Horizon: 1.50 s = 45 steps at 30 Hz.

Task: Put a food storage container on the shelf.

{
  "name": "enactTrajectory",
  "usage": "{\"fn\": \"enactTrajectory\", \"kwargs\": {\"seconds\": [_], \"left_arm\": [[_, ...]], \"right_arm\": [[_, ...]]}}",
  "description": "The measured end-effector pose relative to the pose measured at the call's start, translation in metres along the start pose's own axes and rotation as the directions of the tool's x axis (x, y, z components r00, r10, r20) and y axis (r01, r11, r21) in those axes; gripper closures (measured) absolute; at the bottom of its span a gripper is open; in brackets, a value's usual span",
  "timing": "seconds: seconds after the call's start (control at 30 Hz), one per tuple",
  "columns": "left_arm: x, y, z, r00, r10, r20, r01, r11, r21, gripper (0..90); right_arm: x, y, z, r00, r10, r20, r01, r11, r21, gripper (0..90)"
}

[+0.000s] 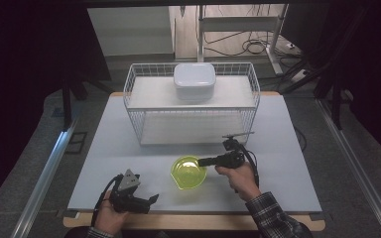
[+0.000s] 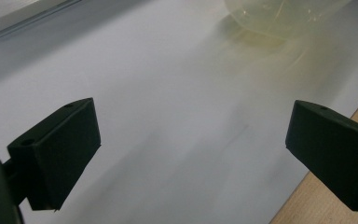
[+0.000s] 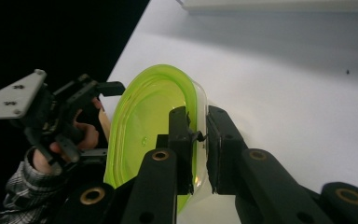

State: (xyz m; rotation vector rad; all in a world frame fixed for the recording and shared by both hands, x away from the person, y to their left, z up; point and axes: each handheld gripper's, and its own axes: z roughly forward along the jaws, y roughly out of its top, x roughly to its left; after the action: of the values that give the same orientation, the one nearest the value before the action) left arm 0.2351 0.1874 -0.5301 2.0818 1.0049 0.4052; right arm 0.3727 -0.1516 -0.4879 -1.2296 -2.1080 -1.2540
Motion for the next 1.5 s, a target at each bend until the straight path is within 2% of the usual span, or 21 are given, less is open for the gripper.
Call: {"fn": "enactTrajectory", "kwargs": {"seconds": [0.17, 0.47, 0.67, 0.9, 1.2, 1.5], "left_arm": [[0.0, 0.0, 0.0, 1.0, -0.004, 0.001, 0.004, 1.0, -0.003, 2.7], [0.0, 0.0, 0.001, 1.0, -0.004, 0.002, 0.004, 1.0, -0.001, 2.6], [0.0, 0.0, 0.001, 1.0, -0.005, 0.003, 0.005, 1.0, 0.0, 2.7], [0.0, 0.0, 0.001, 1.0, -0.009, 0.004, 0.009, 0.9999, -0.005, 2.4], [0.006, 0.0, -0.003, 0.9981, -0.057, 0.025, 0.058, 0.9968, -0.055, 0.4], [0.006, -0.001, -0.002, 0.9981, -0.056, 0.025, 0.057, 0.997, -0.052, 0.3]], "right_arm": [[0.008, 0.005, -0.009, 0.9998, -0.017, -0.004, 0.017, 1.0, -0.022, 81.4], [0.016, 0.014, -0.027, 0.9996, -0.015, -0.025, 0.013, 0.998, -0.065, 81.4], [0.025, 0.023, -0.039, 0.9991, -0.028, -0.032, 0.024, 0.995, -0.093, 81.5], [0.041, 0.039, -0.054, 0.9982, -0.049, -0.035, 0.044, 0.991, -0.128, 81.5], [0.059, 0.064, -0.073, 0.9973, -0.069, -0.022, 0.064, 0.983, -0.172, 81.5], [0.071, 0.089, -0.091, 0.998, -0.061, -0.02, 0.054, 0.972, -0.227, 81.5]]}}
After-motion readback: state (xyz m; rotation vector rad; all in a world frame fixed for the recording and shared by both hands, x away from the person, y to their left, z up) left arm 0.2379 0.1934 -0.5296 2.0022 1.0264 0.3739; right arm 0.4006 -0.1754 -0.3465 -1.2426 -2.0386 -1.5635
